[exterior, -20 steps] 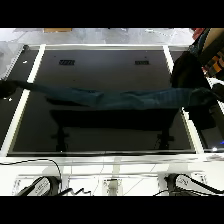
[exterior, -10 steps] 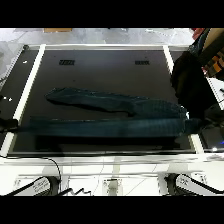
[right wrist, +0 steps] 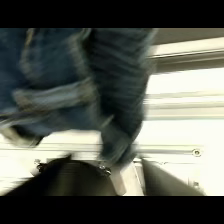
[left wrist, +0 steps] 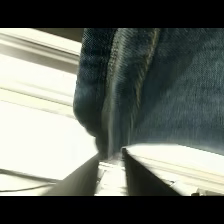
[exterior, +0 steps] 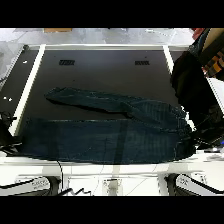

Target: Fold the clothes and pants, and hang the long-sleeved shirts on hangers.

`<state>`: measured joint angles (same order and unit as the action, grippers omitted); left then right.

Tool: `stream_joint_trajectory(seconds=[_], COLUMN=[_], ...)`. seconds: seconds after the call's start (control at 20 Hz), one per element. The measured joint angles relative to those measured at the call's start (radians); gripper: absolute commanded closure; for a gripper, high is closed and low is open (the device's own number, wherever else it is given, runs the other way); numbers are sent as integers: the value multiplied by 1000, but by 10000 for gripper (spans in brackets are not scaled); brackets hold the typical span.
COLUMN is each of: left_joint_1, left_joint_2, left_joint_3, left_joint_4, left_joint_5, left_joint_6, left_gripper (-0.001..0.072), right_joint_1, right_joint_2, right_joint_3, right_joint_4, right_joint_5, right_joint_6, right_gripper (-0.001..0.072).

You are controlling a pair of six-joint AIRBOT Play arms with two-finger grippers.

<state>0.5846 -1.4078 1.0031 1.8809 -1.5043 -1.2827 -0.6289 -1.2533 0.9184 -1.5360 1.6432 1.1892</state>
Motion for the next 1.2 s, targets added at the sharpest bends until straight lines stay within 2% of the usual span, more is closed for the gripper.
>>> stream_joint_trajectory(seconds=[0.05,0.2,0.25,0.3,0.35,0.4,0.5,0.55,0.6,0.65,0.8,0.95,1.0,1.05,1.2], left_joint_1=[0,0,0,0,0,0,0,0,0,0,0,0,0,0,0], left_joint_2=[-4,-11,-12,-13,-13,-14,-14,-14,-14,-14,-15,-15,-15,-15,-16], left_joint_3=[-3,2,13,30,52,83,140,165,187,204,229,240,241,242,244], left_joint_4=[1,9,15,23,26,30,34,32,23,4,-77,-174,-209,-241,-355], left_joint_5=[2,13,18,20,20,23,28,36,45,57,97,146,163,176,215], left_joint_6=[0,0,0,-1,-6,-13,-19,-23,-27,-31,-34,-11,8,25,57], left_gripper=[138,145,169,267,308,308,267,187,94,70,63,63,63,63,63], right_joint_1=[0,0,0,0,0,0,0,0,-1,-5,-49,-137,-172,-200,-249], right_joint_2=[0,0,0,0,0,0,0,-1,-6,-16,-81,-178,-216,-250,-332], right_joint_3=[-5,-2,12,31,54,80,136,158,174,187,210,217,219,220,222], right_joint_4=[0,6,11,11,11,11,12,13,14,17,90,290,375,437,552], right_joint_5=[-21,-100,-134,-172,-211,-256,-365,-424,-469,-507,-549,-502,-463,-426,-341], right_joint_6=[1,28,36,48,68,93,167,209,242,271,319,260,214,170,50], right_gripper=[150,151,154,154,154,153,155,164,218,222,223,211,155,67,38])
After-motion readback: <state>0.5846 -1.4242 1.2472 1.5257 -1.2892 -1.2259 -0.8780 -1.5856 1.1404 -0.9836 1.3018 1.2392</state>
